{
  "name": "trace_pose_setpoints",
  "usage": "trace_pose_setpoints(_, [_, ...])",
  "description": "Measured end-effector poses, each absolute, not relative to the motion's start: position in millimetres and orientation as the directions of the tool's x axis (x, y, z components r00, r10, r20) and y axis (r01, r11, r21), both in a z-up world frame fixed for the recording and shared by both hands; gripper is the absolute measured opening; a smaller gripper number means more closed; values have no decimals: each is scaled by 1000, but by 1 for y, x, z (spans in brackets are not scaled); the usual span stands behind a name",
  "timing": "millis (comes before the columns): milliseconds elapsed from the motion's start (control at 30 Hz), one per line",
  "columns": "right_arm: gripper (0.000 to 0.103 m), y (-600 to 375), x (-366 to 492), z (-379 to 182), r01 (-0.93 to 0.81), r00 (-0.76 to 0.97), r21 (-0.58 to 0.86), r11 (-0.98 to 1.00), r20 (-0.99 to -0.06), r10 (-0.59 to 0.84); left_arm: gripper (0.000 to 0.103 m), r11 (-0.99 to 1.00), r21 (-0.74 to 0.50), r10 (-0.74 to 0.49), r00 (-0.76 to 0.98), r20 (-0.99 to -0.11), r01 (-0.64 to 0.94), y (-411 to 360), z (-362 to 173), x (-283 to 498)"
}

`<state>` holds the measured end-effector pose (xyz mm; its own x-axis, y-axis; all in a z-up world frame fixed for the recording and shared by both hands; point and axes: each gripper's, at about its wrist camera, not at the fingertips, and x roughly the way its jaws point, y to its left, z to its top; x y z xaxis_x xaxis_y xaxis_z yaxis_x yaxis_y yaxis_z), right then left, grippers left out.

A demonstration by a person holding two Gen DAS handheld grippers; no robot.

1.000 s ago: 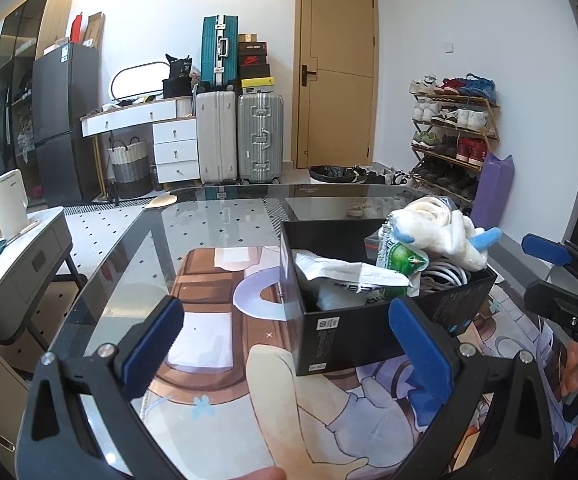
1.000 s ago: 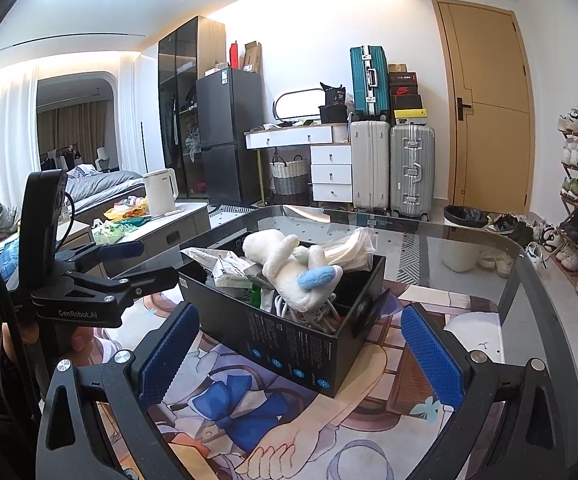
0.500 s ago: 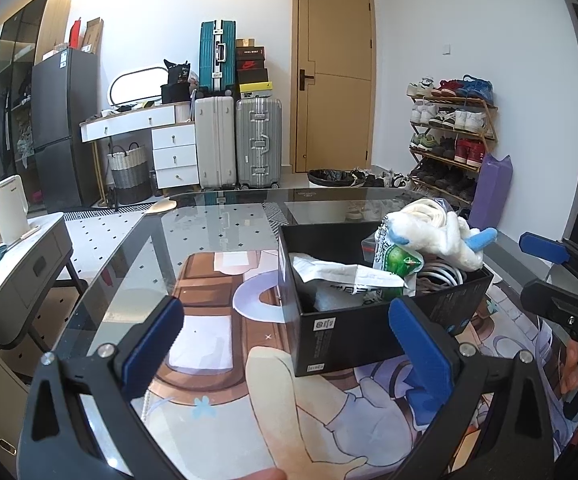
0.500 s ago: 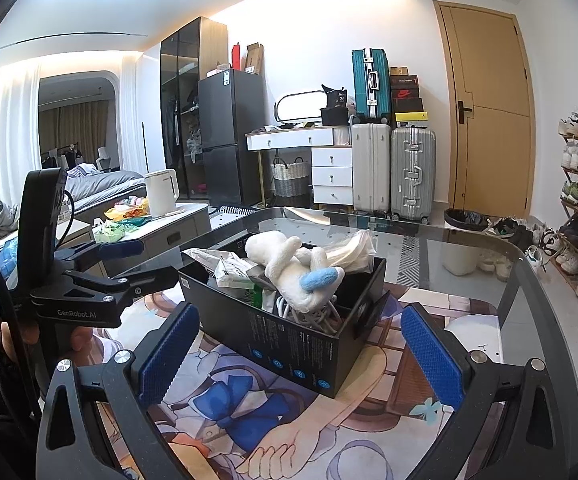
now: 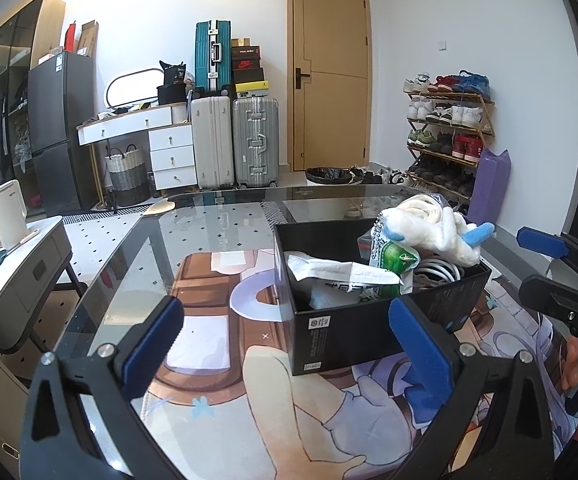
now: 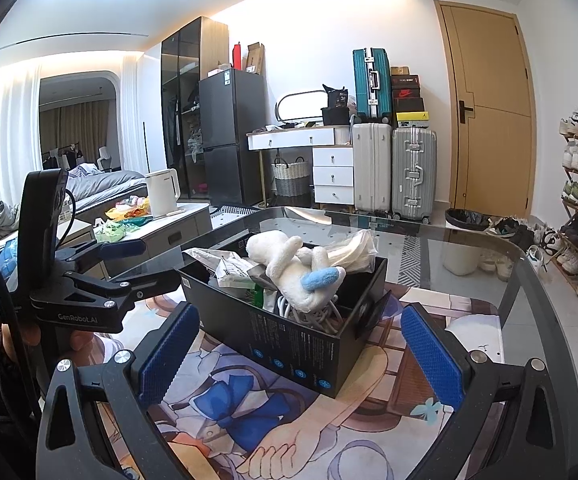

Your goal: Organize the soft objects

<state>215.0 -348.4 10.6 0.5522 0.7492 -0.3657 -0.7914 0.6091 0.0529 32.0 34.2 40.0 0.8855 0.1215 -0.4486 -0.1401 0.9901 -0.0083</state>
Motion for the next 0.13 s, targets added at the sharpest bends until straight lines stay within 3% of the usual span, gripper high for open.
trace_pose_setpoints(133, [102, -348, 216, 10, -790, 550, 58, 610, -370, 749, 103, 991, -13, 114, 885, -451, -135, 35, 39, 32])
